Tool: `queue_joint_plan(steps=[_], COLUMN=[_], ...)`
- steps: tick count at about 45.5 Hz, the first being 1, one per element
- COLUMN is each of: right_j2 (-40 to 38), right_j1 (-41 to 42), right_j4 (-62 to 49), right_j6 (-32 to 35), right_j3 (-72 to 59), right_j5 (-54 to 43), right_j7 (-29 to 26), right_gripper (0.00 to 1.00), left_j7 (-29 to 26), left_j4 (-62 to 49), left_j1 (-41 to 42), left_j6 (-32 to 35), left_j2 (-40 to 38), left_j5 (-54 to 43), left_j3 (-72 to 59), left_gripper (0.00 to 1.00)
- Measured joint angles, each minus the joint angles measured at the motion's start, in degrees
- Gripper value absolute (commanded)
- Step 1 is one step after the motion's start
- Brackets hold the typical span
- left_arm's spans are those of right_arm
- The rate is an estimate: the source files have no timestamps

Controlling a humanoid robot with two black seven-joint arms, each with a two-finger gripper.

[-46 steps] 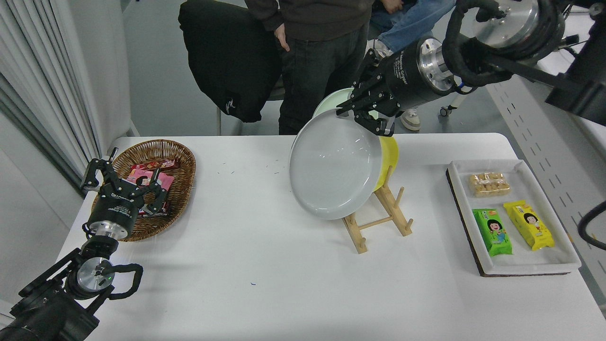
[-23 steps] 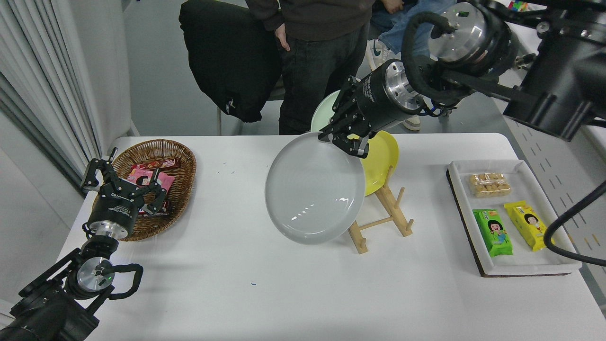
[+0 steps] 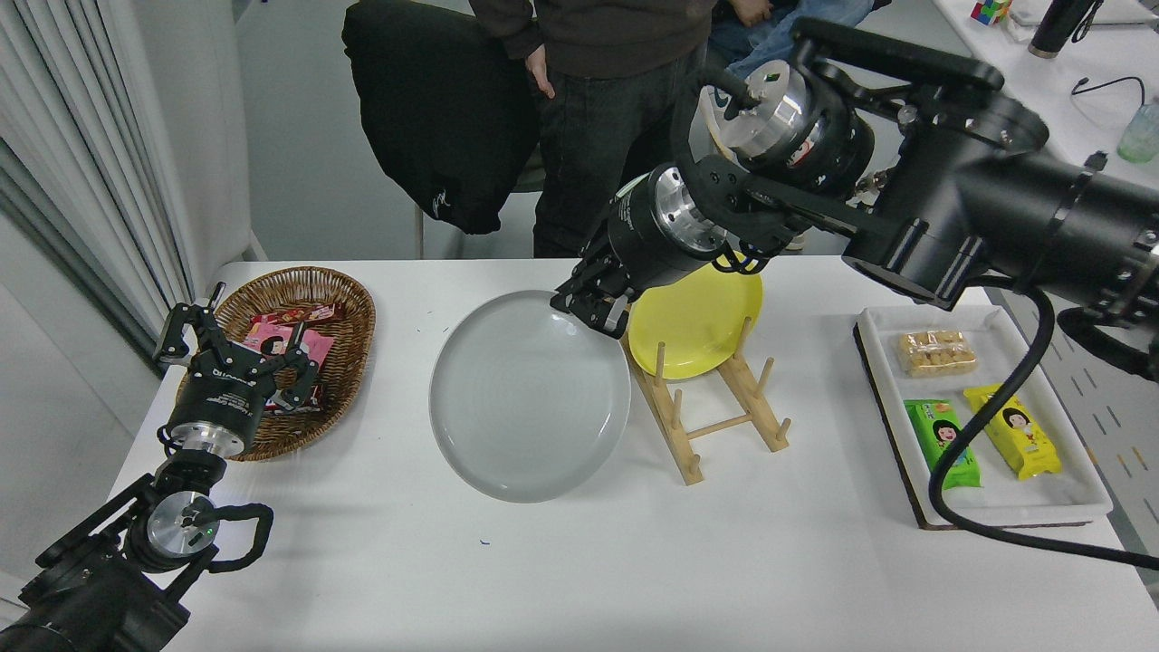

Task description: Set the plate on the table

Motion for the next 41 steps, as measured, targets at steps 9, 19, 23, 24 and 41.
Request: queue_joint_plan(steps=[9, 19, 23, 24, 41], right_j2=[1.4, 3.3, 4.5, 4.8, 8.6], right_j1=[-3.5, -6.5, -7.3, -7.5, -10.6], right_j4=[-0.4, -3.3, -5.5, -6.0, -16.9], right_j6=[-2.0, -2.8, -3.0, -3.0, -3.2], right_j3=[0.0, 0.5, 0.8, 0.9, 3.3], right_j5=[0.2, 0.3, 0.4, 0.4, 0.4], right_j7=[0.2, 0.3, 0.4, 0.4, 0.4], right_gripper=[0.0, 0.0, 0.0, 0.0, 0.0], left_j7=[0.0, 0.0, 0.0, 0.0, 0.0], left_j4=[0.0, 0.0, 0.0, 0.0, 0.0], left_j1=[0.0, 0.0, 0.0, 0.0, 0.0], left_j6=[0.0, 0.0, 0.0, 0.0, 0.0], left_j2=[0.0, 0.0, 0.0, 0.0, 0.0], left_j5=[0.0, 0.0, 0.0, 0.0, 0.0], left_j3=[0.0, 0.0, 0.0, 0.0, 0.0], left_gripper=[0.98, 0.98, 0.98, 0.98, 0.98])
